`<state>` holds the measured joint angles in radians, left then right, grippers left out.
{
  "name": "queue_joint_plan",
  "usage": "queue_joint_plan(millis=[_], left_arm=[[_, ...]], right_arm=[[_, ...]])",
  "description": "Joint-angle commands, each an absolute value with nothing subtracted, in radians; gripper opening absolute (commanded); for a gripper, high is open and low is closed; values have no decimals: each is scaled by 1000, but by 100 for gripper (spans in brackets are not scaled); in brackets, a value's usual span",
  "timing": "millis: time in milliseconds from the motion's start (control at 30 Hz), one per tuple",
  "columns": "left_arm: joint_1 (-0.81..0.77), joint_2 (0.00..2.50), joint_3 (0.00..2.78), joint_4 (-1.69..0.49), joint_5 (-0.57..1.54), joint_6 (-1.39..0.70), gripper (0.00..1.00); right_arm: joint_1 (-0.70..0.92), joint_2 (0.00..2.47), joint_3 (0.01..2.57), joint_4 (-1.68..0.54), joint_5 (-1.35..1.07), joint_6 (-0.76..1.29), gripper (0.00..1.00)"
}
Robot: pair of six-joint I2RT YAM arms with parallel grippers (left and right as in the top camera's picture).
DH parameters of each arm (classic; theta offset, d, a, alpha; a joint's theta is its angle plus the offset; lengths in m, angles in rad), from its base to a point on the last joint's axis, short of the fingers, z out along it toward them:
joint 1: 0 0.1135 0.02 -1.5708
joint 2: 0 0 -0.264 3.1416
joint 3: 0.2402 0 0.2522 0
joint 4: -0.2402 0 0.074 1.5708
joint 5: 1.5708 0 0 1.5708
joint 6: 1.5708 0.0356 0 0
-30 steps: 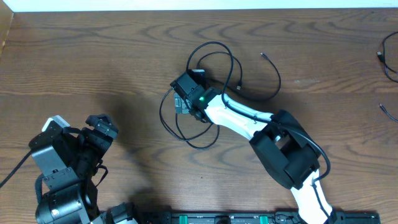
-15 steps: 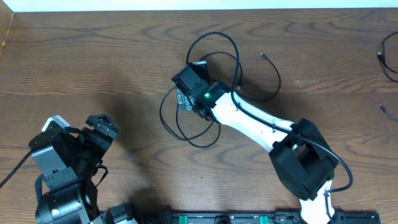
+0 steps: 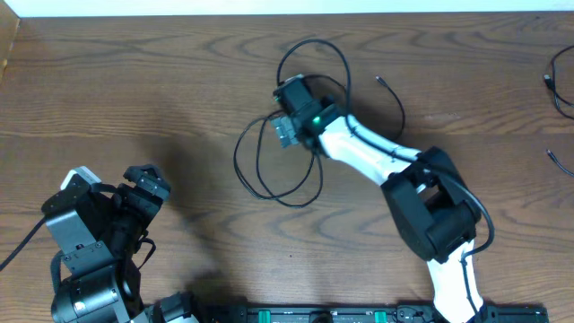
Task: Untangle cables
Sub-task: 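Grasp the black cable loops with the right gripper and lift them, then carry the black cable loops up-right to the table's top-right corner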
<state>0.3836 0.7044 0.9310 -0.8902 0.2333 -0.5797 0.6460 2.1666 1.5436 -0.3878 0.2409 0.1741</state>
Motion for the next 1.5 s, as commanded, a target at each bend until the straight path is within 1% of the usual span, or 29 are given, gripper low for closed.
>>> queue_joint_plan(millis=[0, 67, 100, 267, 367, 400, 433, 467, 500, 533, 567, 600, 767, 900, 1000, 1067, 1167, 1300, 1433, 1467], left_arm=[[388, 704, 958, -890, 227, -584, 96], [388, 704, 958, -890, 227, -584, 96], [388, 704, 958, -890, 227, -584, 96], [388, 704, 958, -890, 227, -584, 96], [388, 704, 958, -890, 227, -584, 96], [388, 704, 958, -890, 227, -584, 96], [388, 704, 958, -890, 227, -584, 96], [388, 704, 958, -890, 227, -584, 96], [388, 704, 958, -890, 227, -584, 96], [388, 704, 958, -890, 227, -584, 96], [388, 704, 958, -890, 227, -584, 96], [388, 704, 958, -890, 227, -584, 96], [388, 704, 958, -890, 227, -584, 96], [388, 704, 958, -890, 227, -584, 96], [388, 704, 958, -890, 227, -584, 96], [388, 704, 958, -890, 227, -584, 96], [388, 704, 958, -890, 227, -584, 96], [388, 704, 958, -890, 227, -584, 96], [388, 704, 958, -890, 227, -584, 96], [388, 704, 958, -890, 227, -584, 96]], right_arm=[[565, 2206, 1550, -375, -54, 12, 99], [543, 2213, 1550, -381, -183, -62, 99], [541, 2213, 1550, -386, -186, -74, 99], [542, 2234, 1550, -404, -76, -84, 99], [542, 2256, 1549, -414, -59, -84, 99], [542, 2259, 1549, -426, -59, -83, 95], [542, 2267, 1549, -440, -59, -84, 87], [544, 2271, 1549, -453, -58, -84, 72], [547, 2275, 1549, -471, -58, -84, 50], [551, 2278, 1549, -490, -58, -84, 31], [555, 2279, 1549, -509, -57, -84, 8], [558, 2279, 1549, -522, -57, -84, 1], [555, 2259, 1553, -535, -43, -74, 1], [507, 2198, 1572, -560, 64, -54, 1], [456, 2133, 1606, -580, 133, -92, 1], [422, 2098, 1632, -581, 131, -118, 1], [360, 2056, 1687, -583, 120, -122, 1], [268, 2042, 1805, -597, 33, -122, 1], [218, 2042, 1919, -685, -114, -122, 1], [213, 2042, 1933, -696, -94, -122, 1]])
